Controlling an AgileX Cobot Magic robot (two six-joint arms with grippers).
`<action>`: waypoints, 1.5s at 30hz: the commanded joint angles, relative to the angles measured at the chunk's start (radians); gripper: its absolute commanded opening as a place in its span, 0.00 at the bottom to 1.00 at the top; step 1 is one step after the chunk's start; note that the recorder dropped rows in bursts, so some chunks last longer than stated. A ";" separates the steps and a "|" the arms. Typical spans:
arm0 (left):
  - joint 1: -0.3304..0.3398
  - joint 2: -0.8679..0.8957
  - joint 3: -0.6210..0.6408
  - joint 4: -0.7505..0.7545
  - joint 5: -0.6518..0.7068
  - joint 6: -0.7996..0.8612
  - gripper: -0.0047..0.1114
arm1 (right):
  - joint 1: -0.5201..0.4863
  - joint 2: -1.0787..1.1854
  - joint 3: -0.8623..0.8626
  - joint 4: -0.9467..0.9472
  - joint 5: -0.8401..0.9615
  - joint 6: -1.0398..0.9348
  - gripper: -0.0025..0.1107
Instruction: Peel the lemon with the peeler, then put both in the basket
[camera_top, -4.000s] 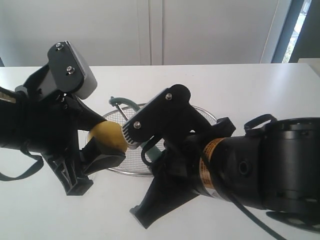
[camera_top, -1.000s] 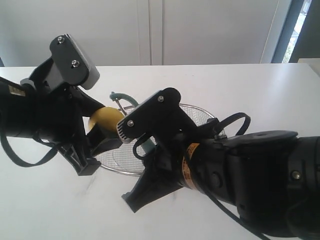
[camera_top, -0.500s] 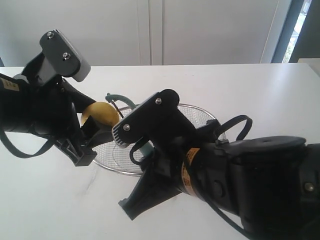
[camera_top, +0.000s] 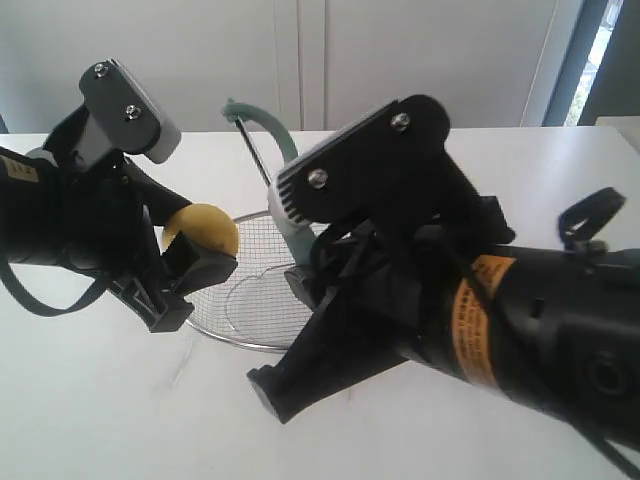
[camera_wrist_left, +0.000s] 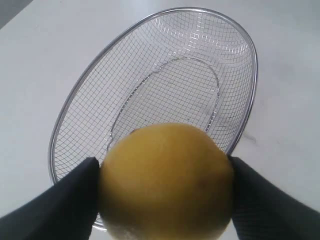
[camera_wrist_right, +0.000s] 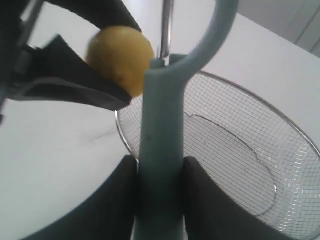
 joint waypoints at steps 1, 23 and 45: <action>0.003 -0.005 0.002 -0.010 -0.008 -0.008 0.04 | 0.054 -0.099 -0.006 0.039 0.105 -0.040 0.02; 0.003 -0.072 0.000 -0.093 0.045 0.008 0.04 | -0.116 0.024 0.066 -0.136 0.270 -0.006 0.02; 0.003 -0.089 0.000 -0.088 0.058 0.048 0.04 | -0.173 0.319 -0.043 -0.096 -0.239 0.002 0.02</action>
